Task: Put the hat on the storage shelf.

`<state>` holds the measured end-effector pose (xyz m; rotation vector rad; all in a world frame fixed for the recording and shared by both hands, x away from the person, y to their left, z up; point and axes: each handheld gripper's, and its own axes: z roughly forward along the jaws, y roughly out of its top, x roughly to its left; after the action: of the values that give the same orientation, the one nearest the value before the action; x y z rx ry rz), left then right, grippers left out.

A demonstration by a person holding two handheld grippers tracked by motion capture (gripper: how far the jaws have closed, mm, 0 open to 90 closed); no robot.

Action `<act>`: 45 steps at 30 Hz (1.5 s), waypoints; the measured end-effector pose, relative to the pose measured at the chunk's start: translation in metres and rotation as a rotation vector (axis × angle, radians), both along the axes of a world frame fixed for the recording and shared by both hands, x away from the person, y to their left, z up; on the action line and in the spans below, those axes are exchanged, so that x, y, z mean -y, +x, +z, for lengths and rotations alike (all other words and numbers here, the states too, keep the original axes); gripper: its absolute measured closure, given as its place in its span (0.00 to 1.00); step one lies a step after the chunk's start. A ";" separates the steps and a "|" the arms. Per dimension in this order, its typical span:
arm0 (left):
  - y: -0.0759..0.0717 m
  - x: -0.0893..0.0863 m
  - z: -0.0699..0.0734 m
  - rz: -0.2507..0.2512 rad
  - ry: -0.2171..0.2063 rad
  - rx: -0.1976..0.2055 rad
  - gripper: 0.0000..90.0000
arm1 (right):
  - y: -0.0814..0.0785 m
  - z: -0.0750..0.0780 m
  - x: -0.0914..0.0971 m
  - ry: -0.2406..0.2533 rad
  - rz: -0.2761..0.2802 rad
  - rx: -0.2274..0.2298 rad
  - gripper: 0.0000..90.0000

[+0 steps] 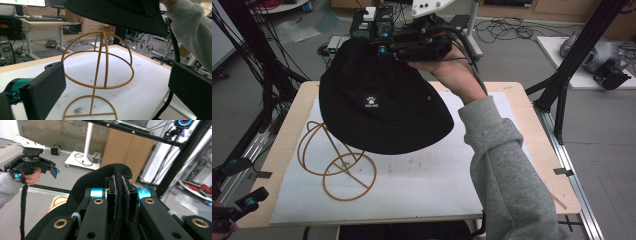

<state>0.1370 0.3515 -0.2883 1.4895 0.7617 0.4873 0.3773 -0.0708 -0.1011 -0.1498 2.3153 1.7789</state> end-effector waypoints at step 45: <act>-0.019 -0.004 -0.003 0.035 0.011 -0.015 0.02 | -0.026 -0.064 -0.123 -0.056 0.204 -0.048 0.93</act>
<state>0.1182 0.3559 -0.2911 1.4932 0.7994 0.5082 0.3511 0.0520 -0.1655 -0.3684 2.4621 1.8285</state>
